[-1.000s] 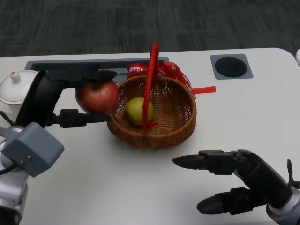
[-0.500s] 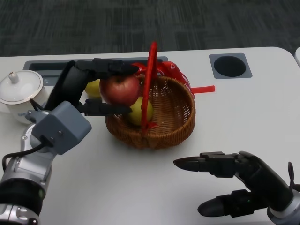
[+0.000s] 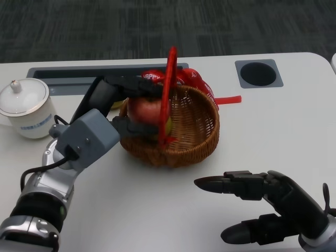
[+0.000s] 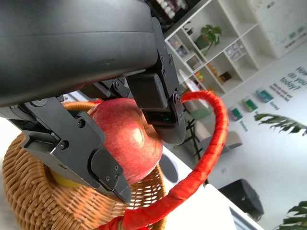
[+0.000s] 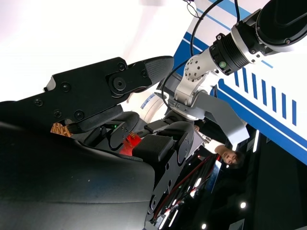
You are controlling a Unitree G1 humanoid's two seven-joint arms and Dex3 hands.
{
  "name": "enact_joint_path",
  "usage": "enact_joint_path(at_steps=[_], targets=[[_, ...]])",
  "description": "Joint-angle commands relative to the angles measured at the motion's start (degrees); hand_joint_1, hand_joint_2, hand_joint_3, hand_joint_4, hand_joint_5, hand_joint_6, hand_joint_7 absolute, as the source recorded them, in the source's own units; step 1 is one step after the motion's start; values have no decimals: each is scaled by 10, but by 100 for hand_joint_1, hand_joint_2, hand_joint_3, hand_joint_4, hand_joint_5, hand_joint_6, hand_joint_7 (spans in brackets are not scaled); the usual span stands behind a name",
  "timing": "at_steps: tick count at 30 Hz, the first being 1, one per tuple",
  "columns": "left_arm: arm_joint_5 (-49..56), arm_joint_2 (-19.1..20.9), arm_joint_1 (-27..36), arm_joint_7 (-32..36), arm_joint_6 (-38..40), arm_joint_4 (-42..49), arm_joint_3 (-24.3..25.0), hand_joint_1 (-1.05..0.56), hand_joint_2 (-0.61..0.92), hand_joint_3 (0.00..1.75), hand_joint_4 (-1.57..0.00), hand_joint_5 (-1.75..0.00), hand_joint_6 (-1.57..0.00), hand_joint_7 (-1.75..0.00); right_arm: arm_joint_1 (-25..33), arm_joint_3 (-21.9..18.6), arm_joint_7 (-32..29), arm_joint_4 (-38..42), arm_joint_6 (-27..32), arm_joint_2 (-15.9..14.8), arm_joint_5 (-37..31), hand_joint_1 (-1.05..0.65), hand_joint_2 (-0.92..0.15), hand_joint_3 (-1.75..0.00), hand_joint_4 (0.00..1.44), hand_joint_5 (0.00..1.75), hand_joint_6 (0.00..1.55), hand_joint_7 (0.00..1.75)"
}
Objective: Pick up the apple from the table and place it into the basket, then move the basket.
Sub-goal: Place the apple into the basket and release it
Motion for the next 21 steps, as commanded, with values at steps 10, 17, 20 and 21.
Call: enact_joint_path(at_steps=[10,17,20,21], targets=[[9,5,-20,19,-14,43,-2,-1,79,0,-106,0,-95,0,11,-5,-16,-9,-6,-4,-8,-57,-89,0,72,0,62,0],[37,23,-17,15,-17,30,-23,-14,77,0,-64,0,-58,0,10,-2,-15,-11,-2,-6,-5,-56,-89,0,72,0,62,0],[47,36,-17,-15,-9,21,-38,-28,73,0,-41,0,-37,0,8,0,-13,-10,-1,-7,-1,-55,-88,0,72,0,62,0],[47,41,-17,-30,-5,17,-43,-34,71,0,-32,0,-29,0,7,1,-12,-9,-1,-6,1,-55,-87,0,72,0,62,0]])
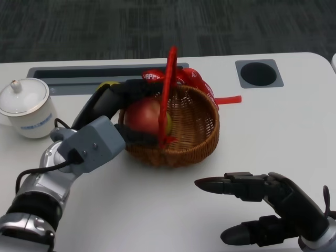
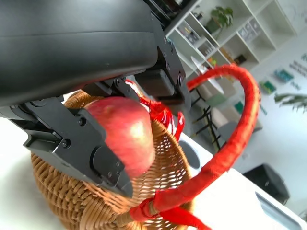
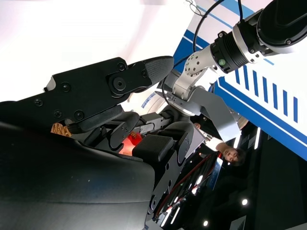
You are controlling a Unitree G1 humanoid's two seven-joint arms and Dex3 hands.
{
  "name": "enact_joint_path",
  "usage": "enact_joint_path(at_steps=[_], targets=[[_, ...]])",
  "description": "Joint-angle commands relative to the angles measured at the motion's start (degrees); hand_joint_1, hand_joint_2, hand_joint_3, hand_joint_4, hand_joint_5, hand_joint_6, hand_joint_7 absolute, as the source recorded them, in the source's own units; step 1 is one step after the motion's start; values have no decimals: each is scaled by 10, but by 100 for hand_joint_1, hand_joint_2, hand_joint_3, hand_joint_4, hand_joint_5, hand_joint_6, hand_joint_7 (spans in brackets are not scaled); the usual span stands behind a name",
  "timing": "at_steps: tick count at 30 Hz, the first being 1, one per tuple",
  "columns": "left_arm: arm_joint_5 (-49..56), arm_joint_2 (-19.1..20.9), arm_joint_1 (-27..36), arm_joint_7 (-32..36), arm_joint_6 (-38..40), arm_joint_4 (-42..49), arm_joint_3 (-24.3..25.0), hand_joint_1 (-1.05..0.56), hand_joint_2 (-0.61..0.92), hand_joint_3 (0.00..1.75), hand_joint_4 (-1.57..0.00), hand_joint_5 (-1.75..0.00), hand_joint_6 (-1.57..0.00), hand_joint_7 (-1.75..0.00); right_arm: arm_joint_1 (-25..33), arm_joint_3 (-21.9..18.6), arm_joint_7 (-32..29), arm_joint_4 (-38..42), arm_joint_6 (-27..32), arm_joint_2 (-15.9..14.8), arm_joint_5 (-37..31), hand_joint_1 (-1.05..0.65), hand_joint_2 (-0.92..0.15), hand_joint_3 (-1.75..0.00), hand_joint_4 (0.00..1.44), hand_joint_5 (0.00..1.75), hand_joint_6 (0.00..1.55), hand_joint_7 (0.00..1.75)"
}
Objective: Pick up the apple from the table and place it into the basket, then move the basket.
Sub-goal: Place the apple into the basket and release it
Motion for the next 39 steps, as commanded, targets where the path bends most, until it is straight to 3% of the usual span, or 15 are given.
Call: enact_joint_path(at_steps=[1,5,10,16,21,28,39], targets=[[4,25,-7,-46,6,-17,-15,-40,70,0,-23,0,-22,0,0,0,1,-4,-1,-7,9,-54,-87,0,71,0,62,0],[-7,35,-9,-97,10,-25,-21,-60,66,0,-2,0,-5,-1,-2,0,2,-2,-2,-7,8,-54,-87,0,71,0,62,0],[-26,37,-11,-133,22,-39,-13,-69,67,1,0,0,-4,-1,-5,-4,-1,2,-6,-8,4,-54,-87,0,71,0,62,0],[-88,34,8,-171,12,-70,16,-47,73,2,-3,-1,-9,-2,-16,-14,-7,1,-7,-14,1,-54,-88,0,71,0,62,0],[-167,45,59,-232,19,-132,52,-30,79,2,-13,-3,-14,-2,-28,-27,-16,8,-11,-17,-8,-55,-88,0,70,0,61,0],[-241,80,159,-295,51,-261,85,-28,82,1,-17,-1,-16,0,-65,-52,-33,36,-32,-30,-33,-56,-91,-1,69,0,58,0],[-284,121,306,-311,101,-438,120,-26,78,0,-33,-5,-27,-3,-161,-54,-25,138,-47,-57,-54,-56,-90,0,60,0,52,0]])
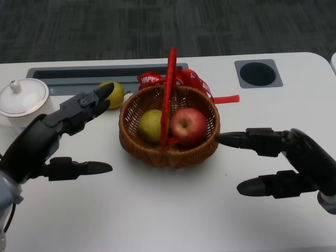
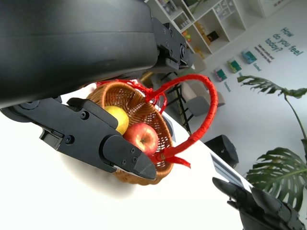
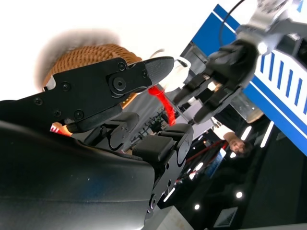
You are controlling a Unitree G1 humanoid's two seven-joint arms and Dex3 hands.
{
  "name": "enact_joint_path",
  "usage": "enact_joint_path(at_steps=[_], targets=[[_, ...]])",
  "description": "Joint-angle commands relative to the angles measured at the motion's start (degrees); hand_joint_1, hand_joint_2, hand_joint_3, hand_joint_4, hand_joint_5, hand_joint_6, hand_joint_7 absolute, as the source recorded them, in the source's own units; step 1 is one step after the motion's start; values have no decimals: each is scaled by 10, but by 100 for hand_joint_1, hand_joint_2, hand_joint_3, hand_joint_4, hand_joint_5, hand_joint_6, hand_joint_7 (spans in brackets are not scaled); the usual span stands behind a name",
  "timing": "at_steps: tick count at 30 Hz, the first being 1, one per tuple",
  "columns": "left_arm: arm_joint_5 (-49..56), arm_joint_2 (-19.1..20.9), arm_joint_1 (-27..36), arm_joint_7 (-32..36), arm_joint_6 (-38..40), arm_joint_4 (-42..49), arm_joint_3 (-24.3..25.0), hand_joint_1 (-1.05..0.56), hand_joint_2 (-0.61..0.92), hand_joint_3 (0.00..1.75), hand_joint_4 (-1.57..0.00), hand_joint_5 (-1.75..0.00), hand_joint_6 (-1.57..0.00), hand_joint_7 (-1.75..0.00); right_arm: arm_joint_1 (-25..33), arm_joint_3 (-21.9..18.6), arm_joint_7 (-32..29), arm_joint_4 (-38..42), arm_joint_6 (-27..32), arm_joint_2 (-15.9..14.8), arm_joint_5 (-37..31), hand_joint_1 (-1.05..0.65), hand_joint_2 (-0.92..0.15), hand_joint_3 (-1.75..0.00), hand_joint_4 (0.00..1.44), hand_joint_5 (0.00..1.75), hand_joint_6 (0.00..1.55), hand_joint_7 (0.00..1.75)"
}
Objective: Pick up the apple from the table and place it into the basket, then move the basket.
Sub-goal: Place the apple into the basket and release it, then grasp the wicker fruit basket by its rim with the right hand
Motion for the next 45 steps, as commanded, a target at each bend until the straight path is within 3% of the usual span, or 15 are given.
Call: enact_joint_path(at_steps=[1,5,11,15,29,45], targets=[[-13,19,31,-7,11,-39,14,-26,78,0,-34,-5,-28,-3,-29,-1,1,30,-4,-12,-13,-56,-91,0,59,0,51,0],[-14,22,51,-5,17,-59,23,-23,76,0,-38,-5,-32,-3,-62,3,-13,55,6,-16,-58,-58,-91,0,55,0,47,0],[-14,27,71,-6,25,-84,30,-20,75,0,-45,-5,-39,-3,-99,22,-70,25,80,-32,-191,-67,-85,0,44,0,32,0],[-14,30,81,-7,29,-96,33,-18,75,0,-46,-4,-40,-2,-119,37,-103,6,124,-31,-242,-67,-81,0,42,0,30,0],[-3,31,93,4,37,-109,38,-17,76,0,-51,-3,-44,-1,-191,101,-181,75,146,-18,-305,-64,-76,0,46,2,36,1],[-2,28,100,12,49,-121,41,-21,76,0,-57,-3,-46,-1,-215,156,-231,191,165,-3,-345,-60,-76,0,57,2,46,2]])
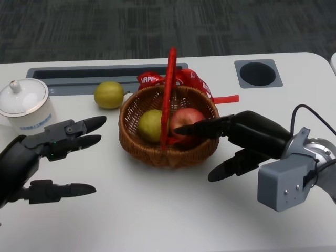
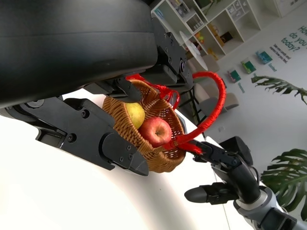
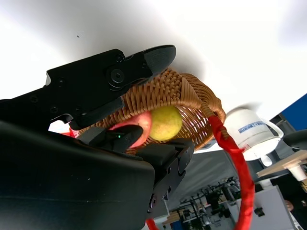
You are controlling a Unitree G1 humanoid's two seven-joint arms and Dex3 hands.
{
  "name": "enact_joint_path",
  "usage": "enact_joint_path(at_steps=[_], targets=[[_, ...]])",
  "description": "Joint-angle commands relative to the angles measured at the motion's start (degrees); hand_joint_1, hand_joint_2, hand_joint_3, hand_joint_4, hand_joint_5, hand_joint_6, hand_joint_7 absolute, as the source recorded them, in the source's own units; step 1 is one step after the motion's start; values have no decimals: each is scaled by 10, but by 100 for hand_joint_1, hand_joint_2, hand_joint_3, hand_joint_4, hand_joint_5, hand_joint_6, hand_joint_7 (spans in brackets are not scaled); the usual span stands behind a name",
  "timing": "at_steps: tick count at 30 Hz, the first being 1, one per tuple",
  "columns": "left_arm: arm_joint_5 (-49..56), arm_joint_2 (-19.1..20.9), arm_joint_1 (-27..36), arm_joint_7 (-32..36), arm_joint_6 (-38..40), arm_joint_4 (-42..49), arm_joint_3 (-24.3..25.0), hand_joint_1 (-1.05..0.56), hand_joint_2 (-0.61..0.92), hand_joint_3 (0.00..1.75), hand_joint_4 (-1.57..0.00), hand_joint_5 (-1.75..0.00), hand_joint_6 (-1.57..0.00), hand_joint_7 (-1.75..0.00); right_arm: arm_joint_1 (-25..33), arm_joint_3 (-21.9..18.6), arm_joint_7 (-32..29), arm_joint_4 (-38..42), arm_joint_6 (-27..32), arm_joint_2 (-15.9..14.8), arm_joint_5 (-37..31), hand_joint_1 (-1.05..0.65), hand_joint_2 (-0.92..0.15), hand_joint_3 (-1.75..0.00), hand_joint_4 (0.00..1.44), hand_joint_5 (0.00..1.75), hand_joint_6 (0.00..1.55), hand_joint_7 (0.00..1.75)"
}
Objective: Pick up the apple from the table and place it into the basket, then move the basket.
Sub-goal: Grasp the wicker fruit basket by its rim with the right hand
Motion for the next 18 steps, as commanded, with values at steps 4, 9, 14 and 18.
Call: enact_joint_path(at_steps=[4,9,14,18], targets=[[-2,2,3,7,3,-8,5,-20,76,0,-57,-2,-46,0,-12,18,-11,27,14,4,-9,-60,-77,-1,55,1,46,1],[-4,0,6,8,7,-16,5,-21,76,0,-58,-2,-46,0,-23,26,-6,47,27,16,-8,-59,-79,-1,56,1,46,1],[-6,-5,10,11,12,-26,5,-21,76,0,-59,-2,-47,0,-39,35,8,66,51,33,-12,-60,-81,-1,56,0,46,0],[-4,-7,12,12,12,-31,5,-20,76,0,-59,-1,-46,0,-50,50,9,78,72,45,-21,-61,-82,-1,58,1,49,1]])
